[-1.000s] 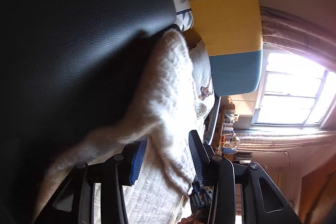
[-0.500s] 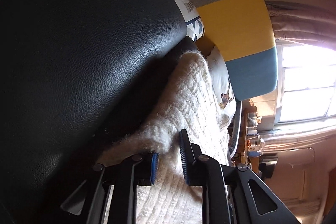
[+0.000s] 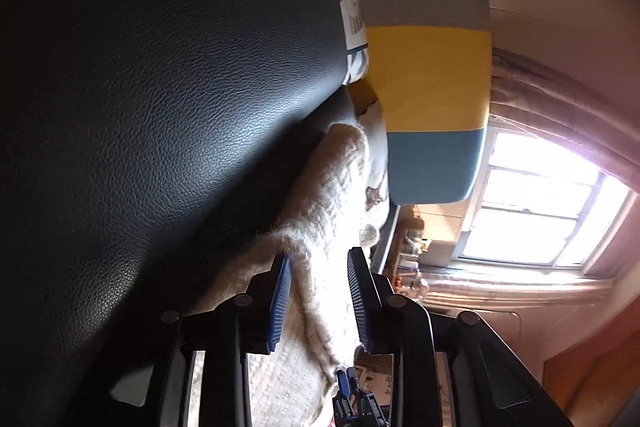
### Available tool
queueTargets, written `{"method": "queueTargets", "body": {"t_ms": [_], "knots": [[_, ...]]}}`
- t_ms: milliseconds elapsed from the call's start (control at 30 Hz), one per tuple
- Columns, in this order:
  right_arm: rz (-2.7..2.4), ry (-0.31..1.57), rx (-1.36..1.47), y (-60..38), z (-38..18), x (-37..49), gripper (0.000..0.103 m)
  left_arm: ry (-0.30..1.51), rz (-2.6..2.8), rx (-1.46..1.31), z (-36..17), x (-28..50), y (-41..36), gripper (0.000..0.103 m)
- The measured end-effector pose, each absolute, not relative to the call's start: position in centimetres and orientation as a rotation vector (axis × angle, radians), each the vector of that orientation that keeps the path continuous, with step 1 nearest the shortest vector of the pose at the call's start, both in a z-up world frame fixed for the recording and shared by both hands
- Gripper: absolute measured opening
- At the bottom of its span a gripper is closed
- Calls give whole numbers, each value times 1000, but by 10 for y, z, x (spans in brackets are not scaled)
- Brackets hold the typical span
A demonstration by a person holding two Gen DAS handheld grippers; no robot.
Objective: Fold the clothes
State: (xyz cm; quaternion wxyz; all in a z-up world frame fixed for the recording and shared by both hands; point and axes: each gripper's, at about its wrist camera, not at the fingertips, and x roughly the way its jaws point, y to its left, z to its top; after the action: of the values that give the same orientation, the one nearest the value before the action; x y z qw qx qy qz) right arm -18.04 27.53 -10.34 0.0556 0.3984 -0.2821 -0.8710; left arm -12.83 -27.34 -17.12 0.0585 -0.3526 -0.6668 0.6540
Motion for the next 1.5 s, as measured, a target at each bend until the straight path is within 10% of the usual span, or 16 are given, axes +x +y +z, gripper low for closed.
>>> {"method": "queueTargets", "body": {"t_ms": [233, 433, 733, 1033, 1300, 1500], "knots": [[-2568, -551, 1142, 206, -68, -204, 26, -2106, 1936, -1125, -181, -138, -264, 57], [-2487, -466, 1366, 167, -107, -251, 26, -2049, 2110, -1132, -177, -131, -275, 10], [-2368, -690, 1305, 187, -138, -249, 26, -1894, 2139, -1190, -164, -113, -287, 10], [-2466, -431, 1270, 190, -105, -251, 26, -1300, 2495, -1134, -71, -175, -259, 20], [-2597, -136, 1354, 204, -124, -275, 26, -1018, 2607, -1354, -103, -238, -215, 20], [-2549, -260, 1275, 224, -131, -274, 25, -938, 2642, -1389, -128, -241, -212, 19]]}}
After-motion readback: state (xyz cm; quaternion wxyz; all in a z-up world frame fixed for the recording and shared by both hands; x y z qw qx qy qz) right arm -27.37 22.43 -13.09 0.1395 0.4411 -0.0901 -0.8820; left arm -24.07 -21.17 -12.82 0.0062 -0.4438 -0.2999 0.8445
